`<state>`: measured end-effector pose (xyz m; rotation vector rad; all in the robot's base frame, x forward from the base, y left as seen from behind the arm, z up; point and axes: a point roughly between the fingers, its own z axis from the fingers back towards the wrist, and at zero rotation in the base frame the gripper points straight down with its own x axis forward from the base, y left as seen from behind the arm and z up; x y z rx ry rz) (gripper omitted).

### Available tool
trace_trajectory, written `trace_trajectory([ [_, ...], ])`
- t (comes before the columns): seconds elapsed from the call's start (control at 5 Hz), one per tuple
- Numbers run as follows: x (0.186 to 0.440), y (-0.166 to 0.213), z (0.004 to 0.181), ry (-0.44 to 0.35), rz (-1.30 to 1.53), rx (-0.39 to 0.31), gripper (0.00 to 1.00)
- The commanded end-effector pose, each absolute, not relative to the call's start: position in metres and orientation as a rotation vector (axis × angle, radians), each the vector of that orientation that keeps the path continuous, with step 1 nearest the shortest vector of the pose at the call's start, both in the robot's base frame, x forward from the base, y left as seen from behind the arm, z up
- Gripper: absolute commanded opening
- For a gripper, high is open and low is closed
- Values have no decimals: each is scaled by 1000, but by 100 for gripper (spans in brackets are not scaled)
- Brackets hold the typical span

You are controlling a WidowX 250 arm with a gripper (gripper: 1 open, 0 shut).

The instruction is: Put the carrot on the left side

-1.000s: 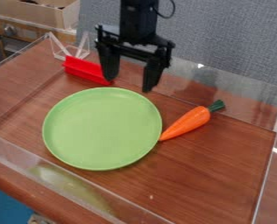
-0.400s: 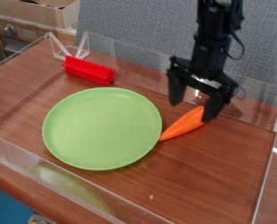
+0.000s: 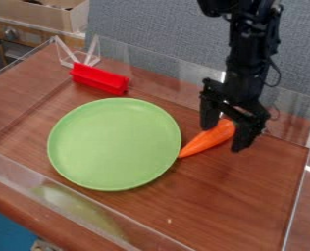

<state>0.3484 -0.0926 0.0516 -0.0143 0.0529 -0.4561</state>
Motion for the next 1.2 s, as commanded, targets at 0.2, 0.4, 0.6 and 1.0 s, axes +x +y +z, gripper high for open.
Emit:
trace_trajectory([
  [0.2, 352, -80, 51, 10, -444, -24, 100],
  [0.4, 353, -77, 46, 11, -434, -27, 0],
  [0.6, 359, -64, 42, -6, -446, -17, 0],
  [1.0, 370, -59, 34, -50, -465, -20, 0],
])
